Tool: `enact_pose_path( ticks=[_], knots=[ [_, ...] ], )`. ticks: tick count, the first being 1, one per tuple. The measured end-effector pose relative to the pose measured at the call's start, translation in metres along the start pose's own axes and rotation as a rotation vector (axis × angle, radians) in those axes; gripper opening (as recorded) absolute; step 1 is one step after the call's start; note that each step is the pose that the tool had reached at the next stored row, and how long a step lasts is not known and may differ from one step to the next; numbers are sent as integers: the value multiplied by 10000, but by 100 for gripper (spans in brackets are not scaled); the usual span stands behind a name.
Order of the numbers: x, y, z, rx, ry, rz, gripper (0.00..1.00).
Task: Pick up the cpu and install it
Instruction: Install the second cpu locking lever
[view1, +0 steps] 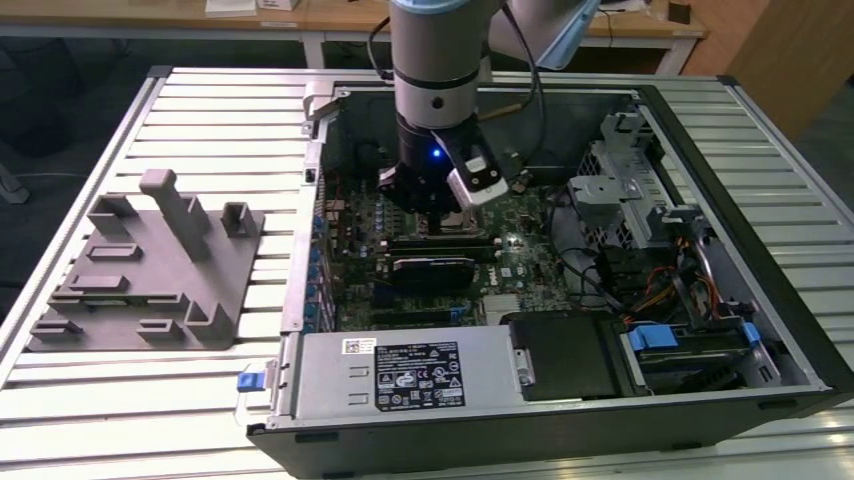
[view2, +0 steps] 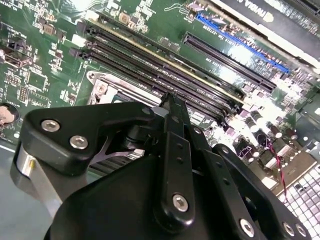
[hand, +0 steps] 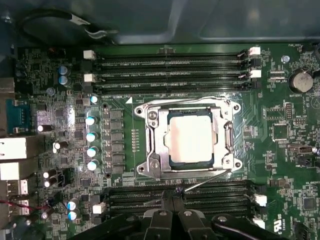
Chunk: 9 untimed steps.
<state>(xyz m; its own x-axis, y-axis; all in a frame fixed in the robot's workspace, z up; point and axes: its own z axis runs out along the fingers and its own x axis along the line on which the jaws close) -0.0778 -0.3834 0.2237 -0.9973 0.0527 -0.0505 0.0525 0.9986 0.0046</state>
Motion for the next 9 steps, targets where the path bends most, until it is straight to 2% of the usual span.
enact_pose_path(
  ticks=[4,9],
  knots=[
    [17,-28,15,-273,15,14,11],
    [41,-106,44,-478,25,25,11]
  ],
)
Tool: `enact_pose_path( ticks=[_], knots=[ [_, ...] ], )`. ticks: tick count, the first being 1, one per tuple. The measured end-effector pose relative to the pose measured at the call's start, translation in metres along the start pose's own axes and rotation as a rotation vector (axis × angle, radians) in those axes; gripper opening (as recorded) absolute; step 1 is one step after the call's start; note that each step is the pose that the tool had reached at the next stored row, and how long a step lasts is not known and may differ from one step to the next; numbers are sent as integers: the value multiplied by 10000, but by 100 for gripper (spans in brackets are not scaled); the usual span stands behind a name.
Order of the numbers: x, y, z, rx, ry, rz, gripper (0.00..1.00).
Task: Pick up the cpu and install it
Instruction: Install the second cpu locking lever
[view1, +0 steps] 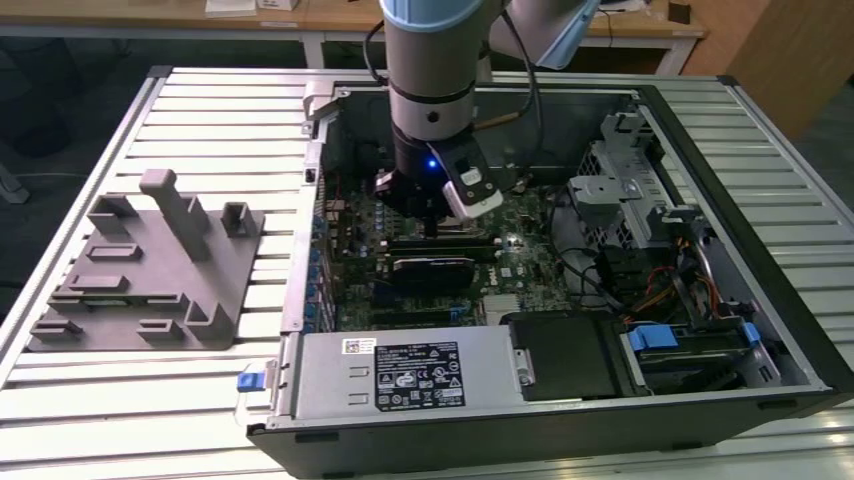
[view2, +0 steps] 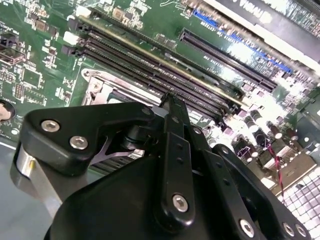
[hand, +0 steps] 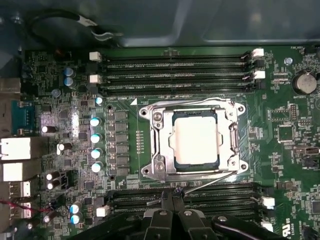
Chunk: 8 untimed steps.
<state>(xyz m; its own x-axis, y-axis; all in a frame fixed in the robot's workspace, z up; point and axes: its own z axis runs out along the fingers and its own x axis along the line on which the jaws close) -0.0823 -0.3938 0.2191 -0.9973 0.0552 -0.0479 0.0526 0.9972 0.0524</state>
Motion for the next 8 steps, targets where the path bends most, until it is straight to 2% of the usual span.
enact_pose_path(
  ticks=[4,8],
  knots=[
    [3,-62,15,-234,11,11,11],
    [17,-114,22,-553,29,27,11]
  ],
)
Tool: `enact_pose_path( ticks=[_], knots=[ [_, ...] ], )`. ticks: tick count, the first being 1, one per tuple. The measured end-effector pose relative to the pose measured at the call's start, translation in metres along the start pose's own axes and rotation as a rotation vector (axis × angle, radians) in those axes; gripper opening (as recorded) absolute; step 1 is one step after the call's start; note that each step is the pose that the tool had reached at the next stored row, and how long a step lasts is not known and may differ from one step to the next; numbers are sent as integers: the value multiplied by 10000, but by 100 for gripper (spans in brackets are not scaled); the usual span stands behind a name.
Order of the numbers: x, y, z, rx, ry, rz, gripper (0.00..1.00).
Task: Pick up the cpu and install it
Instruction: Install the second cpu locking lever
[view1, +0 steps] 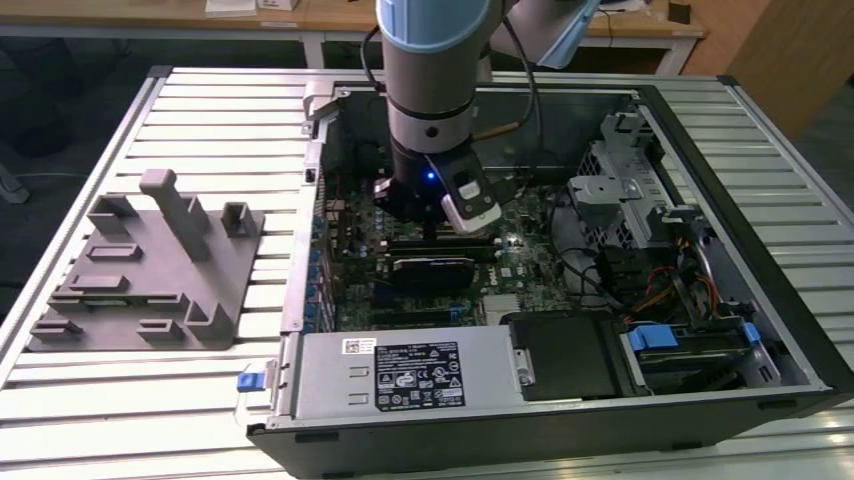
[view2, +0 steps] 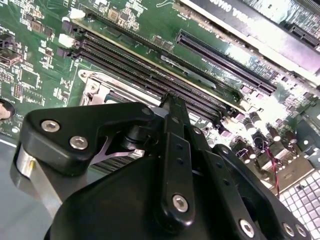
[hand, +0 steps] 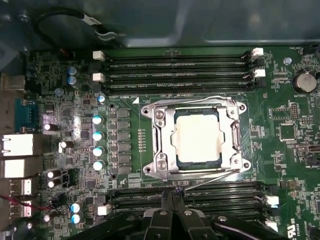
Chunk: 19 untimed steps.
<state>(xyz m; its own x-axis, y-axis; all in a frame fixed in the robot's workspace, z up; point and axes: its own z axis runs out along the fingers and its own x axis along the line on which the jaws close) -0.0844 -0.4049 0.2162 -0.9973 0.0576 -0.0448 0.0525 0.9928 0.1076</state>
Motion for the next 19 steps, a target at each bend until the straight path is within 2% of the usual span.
enact_pose_path(
  ticks=[4,7,10,16,19],
  knots=[
    [22,-42,1,-393,23,21,11],
    [36,-68,9,-612,33,32,11],
    [46,-85,28,-736,39,38,11],
    [54,-100,86,-900,48,48,11],
    [60,-102,103,-1031,55,54,11]
  ],
)
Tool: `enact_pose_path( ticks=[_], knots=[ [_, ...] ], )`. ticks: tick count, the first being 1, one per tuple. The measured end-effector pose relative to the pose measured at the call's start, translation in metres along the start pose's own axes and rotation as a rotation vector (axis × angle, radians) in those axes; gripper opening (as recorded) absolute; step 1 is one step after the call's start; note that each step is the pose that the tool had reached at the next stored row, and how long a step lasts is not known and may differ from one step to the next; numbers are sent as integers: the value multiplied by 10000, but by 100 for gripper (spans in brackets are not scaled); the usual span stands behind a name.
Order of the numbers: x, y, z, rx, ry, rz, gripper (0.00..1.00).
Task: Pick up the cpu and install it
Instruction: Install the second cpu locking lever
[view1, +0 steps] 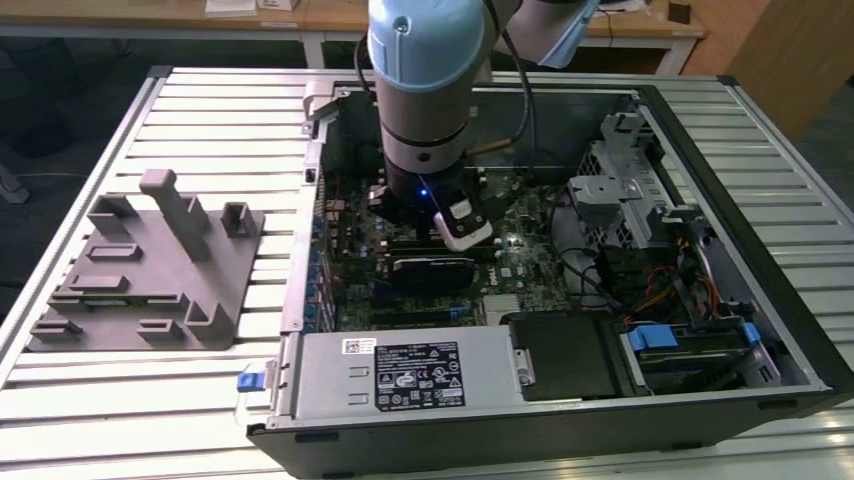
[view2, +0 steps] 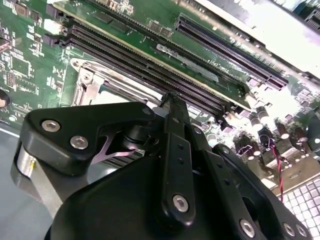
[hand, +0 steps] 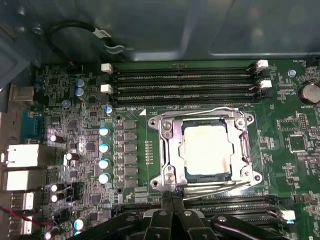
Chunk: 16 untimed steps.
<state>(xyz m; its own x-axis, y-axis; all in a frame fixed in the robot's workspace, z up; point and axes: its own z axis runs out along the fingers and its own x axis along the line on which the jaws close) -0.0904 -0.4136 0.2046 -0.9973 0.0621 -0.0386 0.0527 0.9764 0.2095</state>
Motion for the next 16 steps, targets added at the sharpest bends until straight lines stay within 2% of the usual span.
enact_pose_path(
  ticks=[3,8,13,16],
  knots=[
    [13,-5,19,-109,5,7,11],
    [24,-16,53,-179,10,14,11],
    [62,-44,55,-374,19,24,11],
    [63,-80,52,-389,19,26,11]
  ],
)
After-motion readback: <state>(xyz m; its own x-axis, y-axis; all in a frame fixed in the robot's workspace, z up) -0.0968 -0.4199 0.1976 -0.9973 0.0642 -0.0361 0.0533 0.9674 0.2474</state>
